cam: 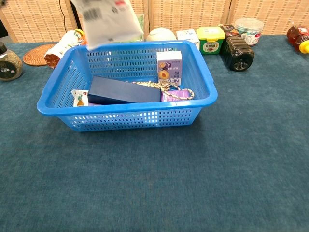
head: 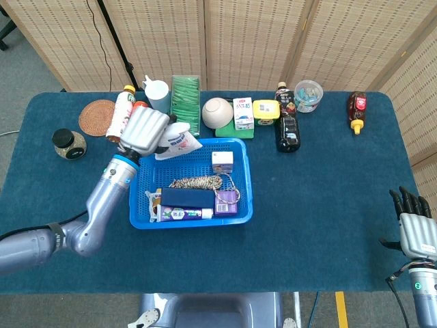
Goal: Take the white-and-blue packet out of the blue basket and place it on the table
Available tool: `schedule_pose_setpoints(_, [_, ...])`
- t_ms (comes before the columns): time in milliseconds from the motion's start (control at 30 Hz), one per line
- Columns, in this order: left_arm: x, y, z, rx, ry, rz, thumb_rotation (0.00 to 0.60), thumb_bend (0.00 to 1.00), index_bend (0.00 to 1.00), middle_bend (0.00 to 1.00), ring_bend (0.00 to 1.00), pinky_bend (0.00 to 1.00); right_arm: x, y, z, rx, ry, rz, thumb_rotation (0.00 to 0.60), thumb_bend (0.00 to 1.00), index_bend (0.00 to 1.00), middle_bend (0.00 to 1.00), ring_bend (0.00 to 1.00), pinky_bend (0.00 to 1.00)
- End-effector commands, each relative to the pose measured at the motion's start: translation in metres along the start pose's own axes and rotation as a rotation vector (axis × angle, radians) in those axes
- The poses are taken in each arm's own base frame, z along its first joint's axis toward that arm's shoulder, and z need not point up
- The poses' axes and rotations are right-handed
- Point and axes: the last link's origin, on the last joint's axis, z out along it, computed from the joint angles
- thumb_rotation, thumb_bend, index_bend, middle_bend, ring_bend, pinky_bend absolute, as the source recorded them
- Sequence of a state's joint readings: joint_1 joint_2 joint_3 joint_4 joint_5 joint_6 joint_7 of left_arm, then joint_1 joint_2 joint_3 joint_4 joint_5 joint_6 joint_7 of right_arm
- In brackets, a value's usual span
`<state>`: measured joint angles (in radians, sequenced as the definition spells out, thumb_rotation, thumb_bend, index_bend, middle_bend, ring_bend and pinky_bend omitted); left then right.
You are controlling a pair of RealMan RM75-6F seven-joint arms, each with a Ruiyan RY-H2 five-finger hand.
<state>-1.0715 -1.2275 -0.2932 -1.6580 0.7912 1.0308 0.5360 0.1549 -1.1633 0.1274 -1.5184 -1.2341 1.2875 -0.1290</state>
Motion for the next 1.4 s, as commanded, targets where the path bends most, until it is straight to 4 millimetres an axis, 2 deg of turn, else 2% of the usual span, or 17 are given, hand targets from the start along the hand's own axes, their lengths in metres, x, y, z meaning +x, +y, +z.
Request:
schedule_pose_setpoints(33, [0.018,-0.038,-0.020,0.059,0.042,-0.024,0.600,0.57,0.82,0.76,0.71,0.82,-0.001,-0.001,-0.001,0.005,-0.003,0.000,0.600,0.00,0.00,0.00,0.00,0.00])
schedule_pose_setpoints(67, [0.019,-0.051,-0.025,0.084,0.044,-0.025,0.600,0.57,0.82,0.76,0.71,0.82,-0.001,-0.002,-0.001,0.008,-0.005,-0.001,0.600,0.00,0.00,0.00,0.00,0.00])
schedule_pose_setpoints(167, [0.018,-0.072,-0.033,0.120,0.033,-0.028,0.600,0.57,0.82,0.76,0.70,0.82,-0.002,-0.003,-0.002,0.012,-0.008,-0.002,0.600,0.00,0.00,0.00,0.00,0.00])
schedule_pose_setpoints(200, [0.013,-0.091,-0.040,0.163,0.014,-0.025,0.600,0.57,0.82,0.76,0.70,0.82,-0.002,-0.004,-0.002,0.015,-0.012,-0.002,0.600,0.00,0.00,0.00,0.00,0.00])
schedule_pose_setpoints(233, [0.009,-0.101,-0.044,0.177,-0.001,-0.021,0.600,0.57,0.82,0.76,0.70,0.82,-0.003,-0.005,-0.002,0.017,-0.013,-0.003,0.600,0.00,0.00,0.00,0.00,0.00])
schedule_pose_setpoints(367, [-0.015,-0.136,-0.063,0.229,-0.088,-0.026,0.600,0.57,0.82,0.76,0.70,0.82,-0.005,-0.007,-0.002,0.024,-0.019,-0.008,0.600,0.00,0.00,0.00,0.00,0.00])
schedule_pose_setpoints(467, [-0.033,-0.153,-0.076,0.236,-0.152,-0.021,0.600,0.57,0.82,0.76,0.69,0.82,-0.006,-0.008,-0.002,0.025,-0.023,-0.012,0.600,0.00,0.00,0.00,0.00,0.00])
schedule_pose_setpoints(600, [-0.054,-0.164,-0.089,0.231,-0.252,-0.051,0.600,0.57,0.82,0.76,0.67,0.82,-0.007,-0.009,-0.001,0.023,-0.025,-0.016,0.600,0.00,0.00,0.00,0.00,0.00])
schedule_pose_setpoints(733, [-0.069,-0.167,-0.091,0.220,-0.292,-0.048,0.600,0.57,0.82,0.76,0.67,0.82,-0.008,-0.009,-0.001,0.022,-0.029,-0.018,0.600,0.00,0.00,0.00,0.00,0.00])
schedule_pose_setpoints(1000, [-0.091,-0.159,-0.073,0.202,-0.318,-0.026,0.600,0.57,0.82,0.75,0.63,0.82,-0.010,-0.009,0.000,0.019,-0.035,-0.022,0.600,0.00,0.00,0.00,0.00,0.00])
schedule_pose_setpoints(1100, [-0.098,-0.153,-0.058,0.203,-0.283,-0.021,0.600,0.56,0.81,0.73,0.60,0.82,-0.012,-0.009,0.001,0.017,-0.043,-0.025,0.600,0.00,0.00,0.00,0.00,0.00])
schedule_pose_setpoints(1133, [-0.099,-0.152,-0.054,0.206,-0.276,-0.021,0.600,0.56,0.79,0.70,0.59,0.81,-0.012,-0.009,0.001,0.016,-0.044,-0.025,0.600,0.00,0.00,0.00,0.00,0.00])
schedule_pose_setpoints(1200, [-0.101,-0.150,-0.050,0.210,-0.276,-0.040,0.600,0.54,0.69,0.57,0.48,0.72,-0.012,-0.009,0.001,0.016,-0.045,-0.026,0.600,0.00,0.00,0.00,0.00,0.00])
schedule_pose_setpoints(1267, [-0.100,-0.148,-0.048,0.213,-0.279,-0.080,0.600,0.50,0.49,0.26,0.24,0.53,-0.012,-0.009,0.001,0.016,-0.043,-0.025,0.600,0.00,0.00,0.00,0.00,0.00])
schedule_pose_setpoints(1333, [-0.097,-0.148,-0.048,0.213,-0.276,-0.093,0.600,0.47,0.30,0.06,0.06,0.39,-0.012,-0.009,0.001,0.016,-0.044,-0.025,0.600,0.00,0.00,0.00,0.00,0.00])
schedule_pose_setpoints(1400, [-0.093,-0.149,-0.047,0.213,-0.259,-0.109,0.600,0.44,0.14,0.00,0.00,0.29,-0.013,-0.009,0.001,0.016,-0.047,-0.025,0.600,0.00,0.00,0.00,0.00,0.00])
